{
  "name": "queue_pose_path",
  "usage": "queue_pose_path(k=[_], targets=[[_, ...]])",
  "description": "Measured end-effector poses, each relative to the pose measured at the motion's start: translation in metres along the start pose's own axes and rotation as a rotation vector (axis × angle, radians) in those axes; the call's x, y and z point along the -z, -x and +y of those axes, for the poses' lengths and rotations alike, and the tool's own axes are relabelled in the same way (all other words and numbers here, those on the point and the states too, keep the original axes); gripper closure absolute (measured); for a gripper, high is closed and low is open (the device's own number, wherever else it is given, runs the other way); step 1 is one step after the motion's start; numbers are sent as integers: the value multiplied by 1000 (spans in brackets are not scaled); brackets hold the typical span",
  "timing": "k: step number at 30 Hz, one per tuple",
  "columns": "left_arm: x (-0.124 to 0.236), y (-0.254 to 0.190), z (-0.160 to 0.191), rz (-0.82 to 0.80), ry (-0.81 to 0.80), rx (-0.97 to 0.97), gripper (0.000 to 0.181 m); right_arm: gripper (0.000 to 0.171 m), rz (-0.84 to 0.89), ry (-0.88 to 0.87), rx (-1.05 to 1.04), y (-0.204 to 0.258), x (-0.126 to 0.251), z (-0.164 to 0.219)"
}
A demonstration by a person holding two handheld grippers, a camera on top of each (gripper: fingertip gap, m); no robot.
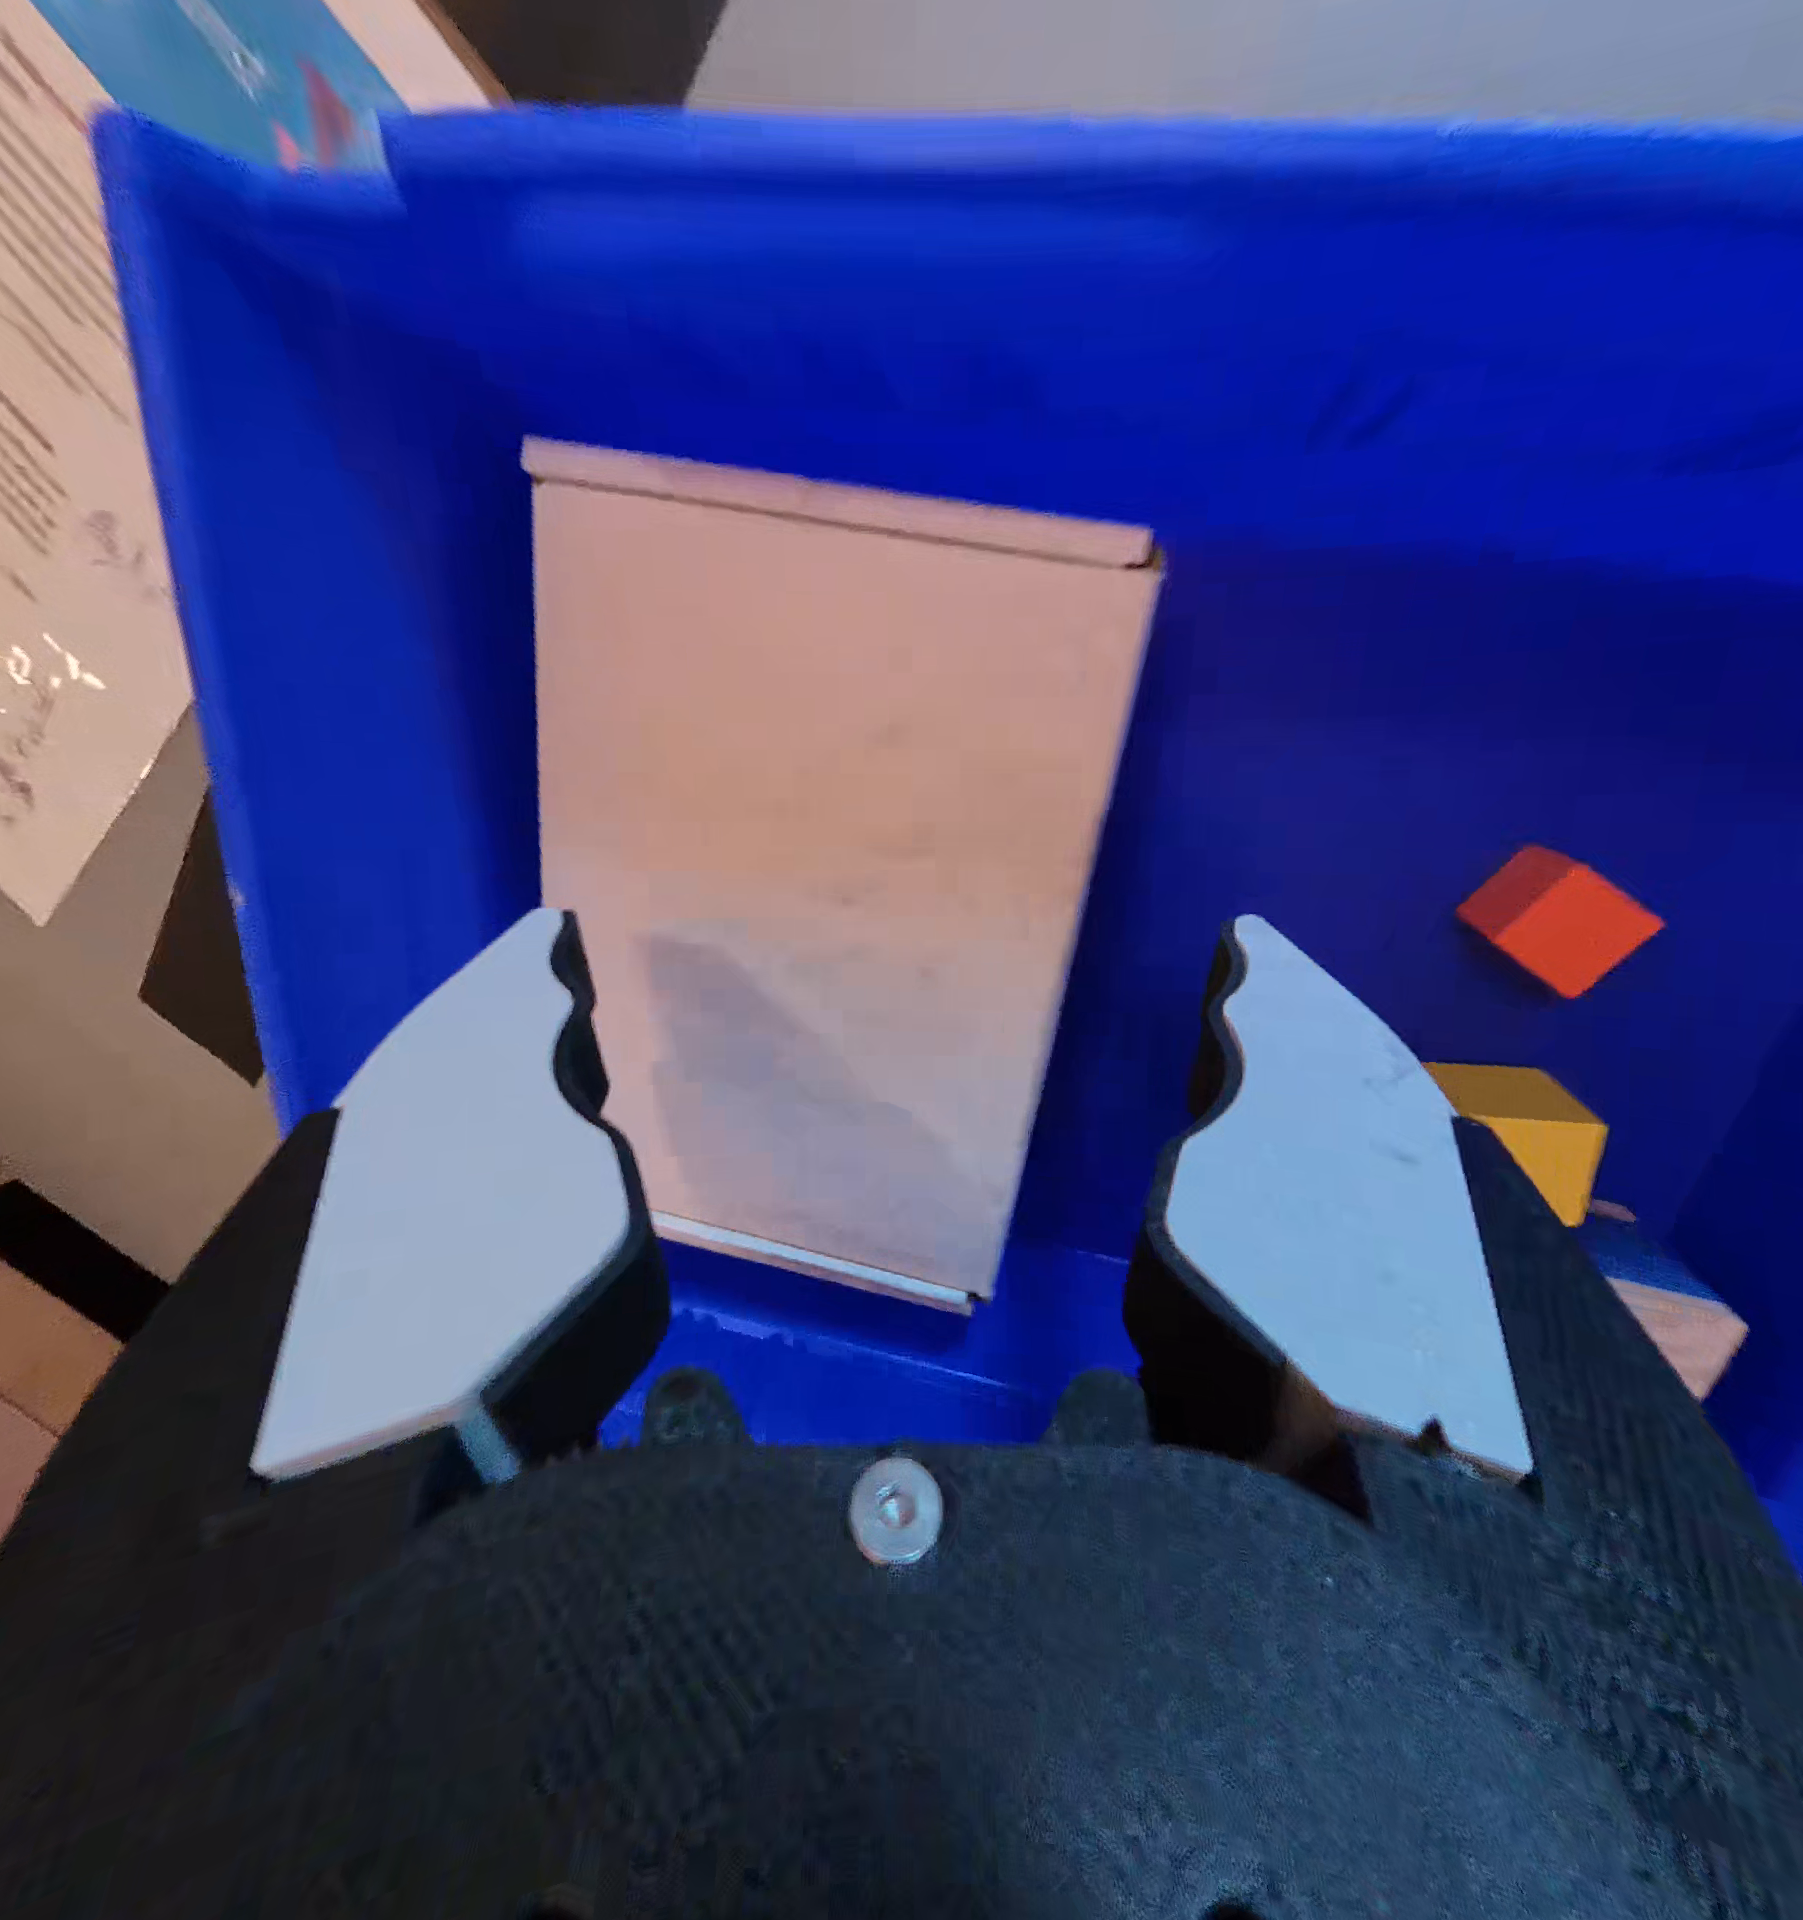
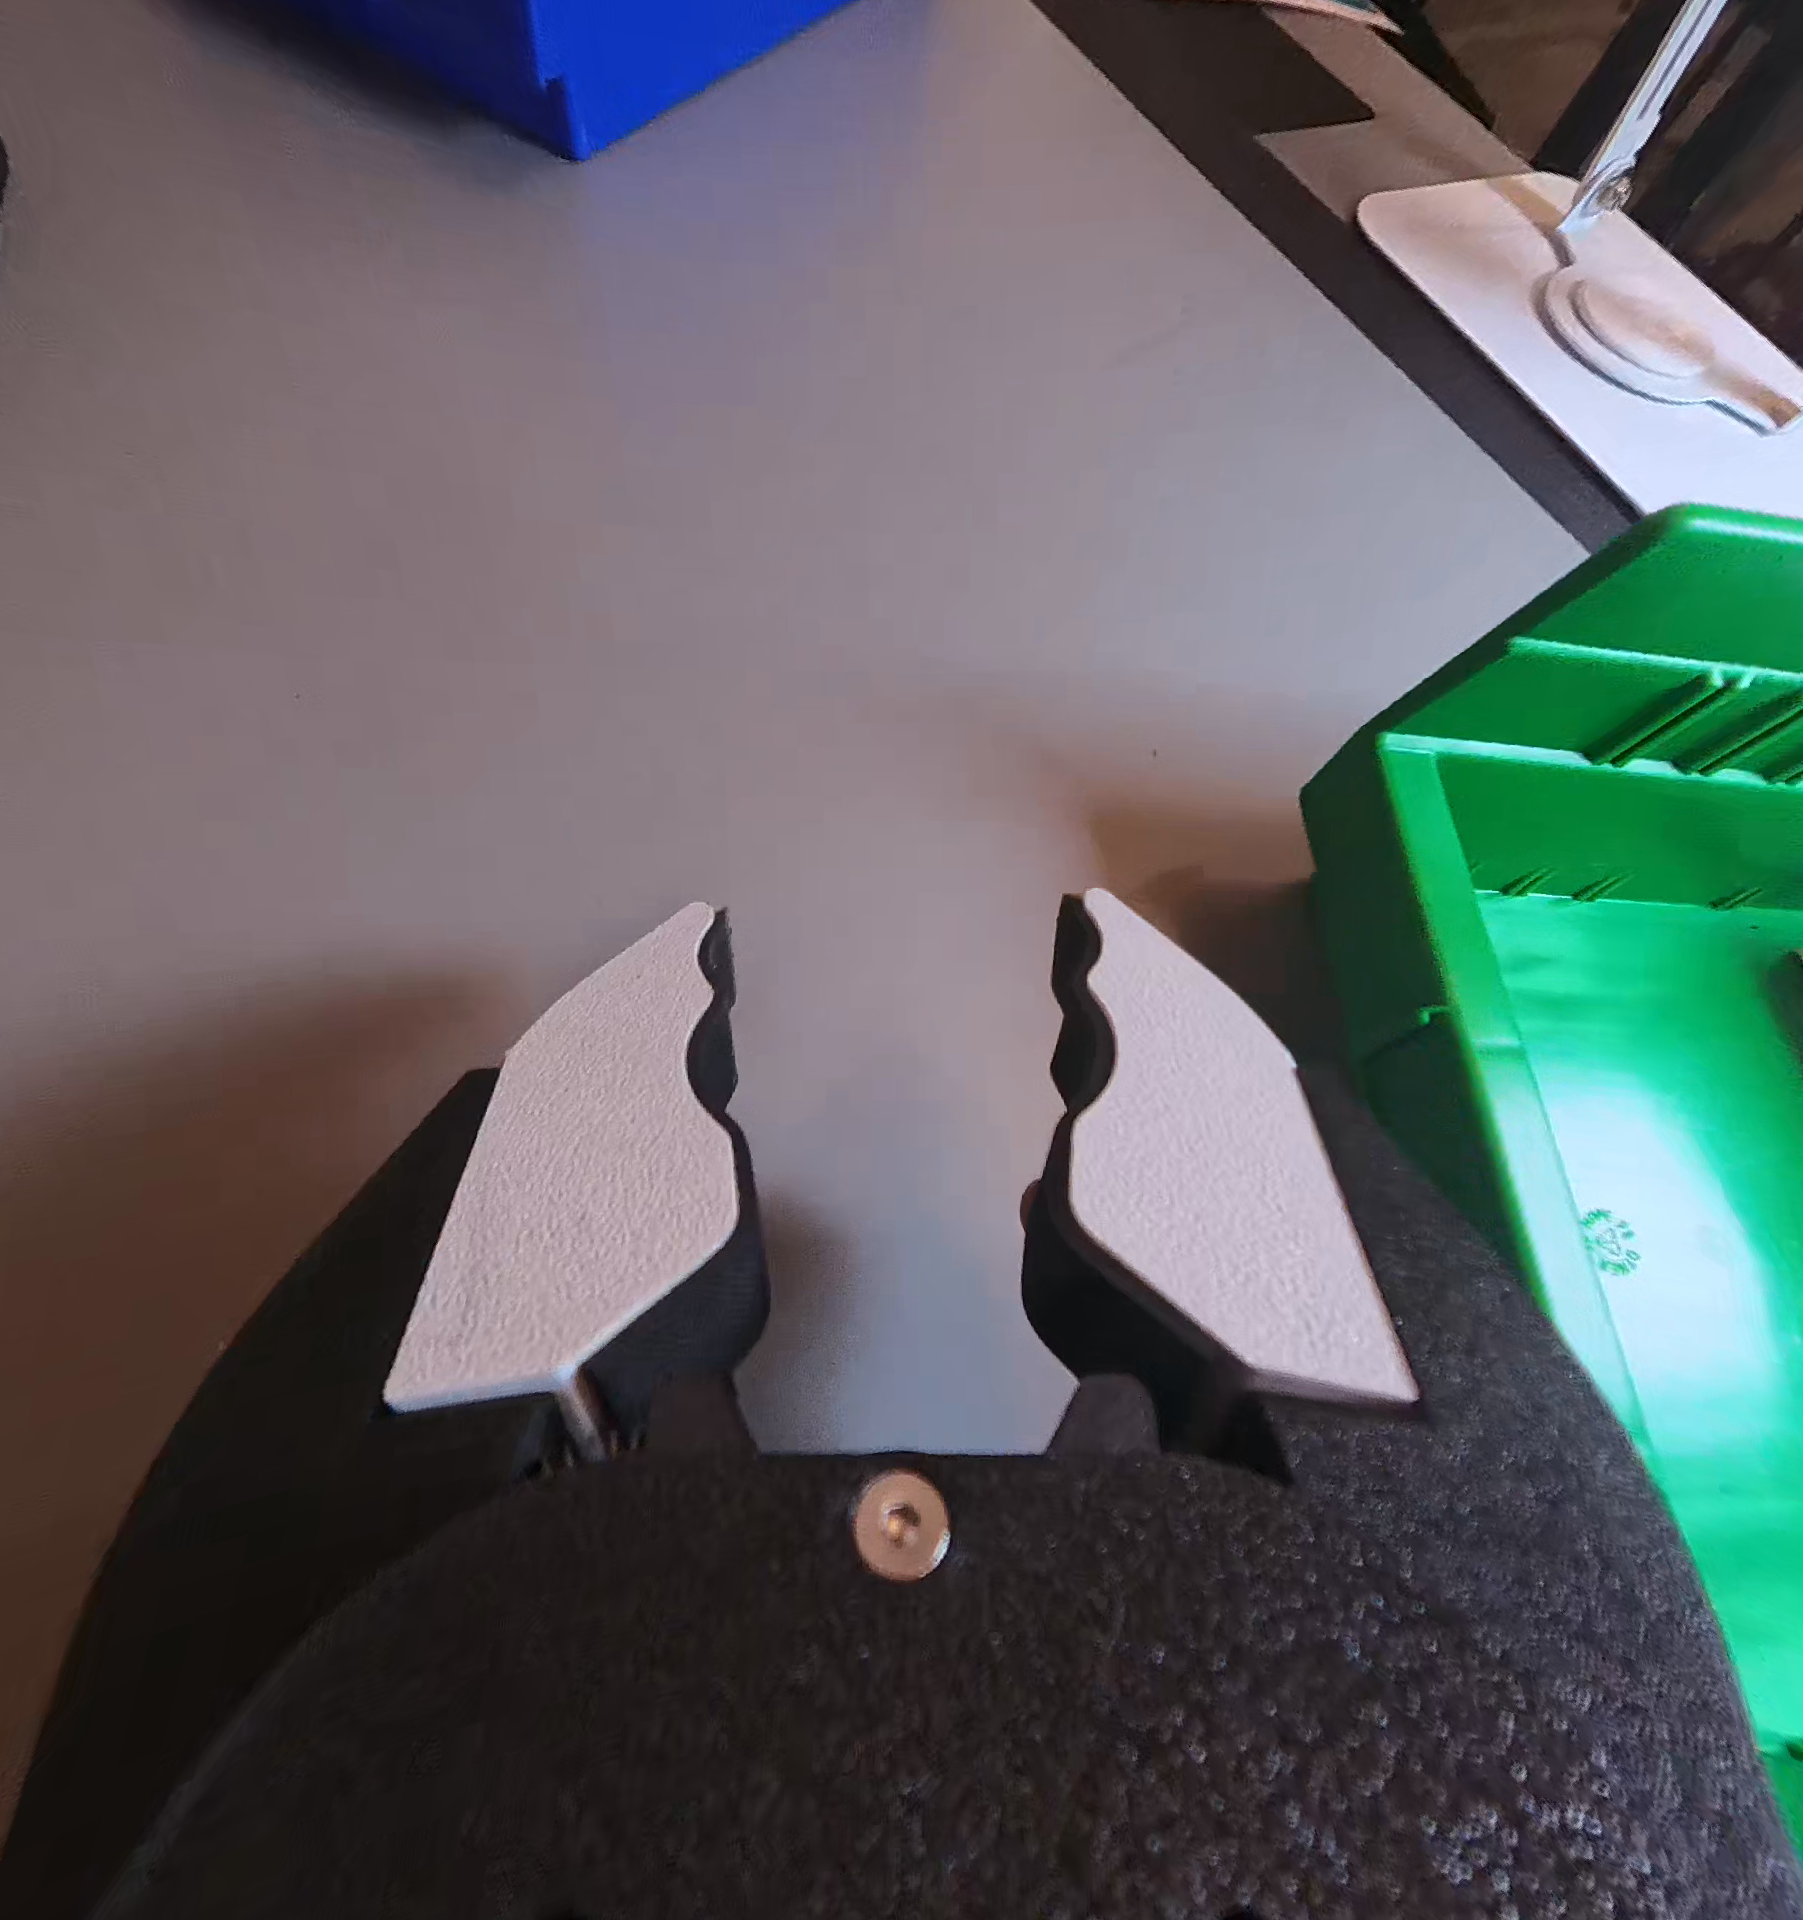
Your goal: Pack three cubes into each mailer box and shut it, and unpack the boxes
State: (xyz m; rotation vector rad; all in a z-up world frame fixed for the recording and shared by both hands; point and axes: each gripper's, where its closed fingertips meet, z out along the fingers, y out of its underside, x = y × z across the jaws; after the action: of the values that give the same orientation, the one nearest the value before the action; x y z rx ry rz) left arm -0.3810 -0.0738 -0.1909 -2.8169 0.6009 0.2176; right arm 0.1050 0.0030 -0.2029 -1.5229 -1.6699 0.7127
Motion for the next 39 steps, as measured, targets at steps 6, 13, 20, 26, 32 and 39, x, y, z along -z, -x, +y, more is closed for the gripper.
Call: queue_pose_path(k=[6, 13, 20, 26, 32, 39], targets=[[-27, 18, 5, 77, 153, 3, 61, 112, -29, -27, -23, 1, -6, 2], [-23, 1, 19, 52, 293, -170, 64, 113, -64, -43, -31, 6, -7, 3], [-11, -20, 26, 71, 273, -161, 52, 114, -69, -66, -31, 7, -5, -1], [-31, -24, 32, 89, 260, -174, 46, 115, -54, -71, -35, 8, -3, -2], [7, -29, 23, 31, 161, -189, 48, 116, -32, -99, -20, 5, 1, -6], [130, -101, -38, 86, -156, -290, 49, 110, 49, -187, 151, 12, 8, -25]])
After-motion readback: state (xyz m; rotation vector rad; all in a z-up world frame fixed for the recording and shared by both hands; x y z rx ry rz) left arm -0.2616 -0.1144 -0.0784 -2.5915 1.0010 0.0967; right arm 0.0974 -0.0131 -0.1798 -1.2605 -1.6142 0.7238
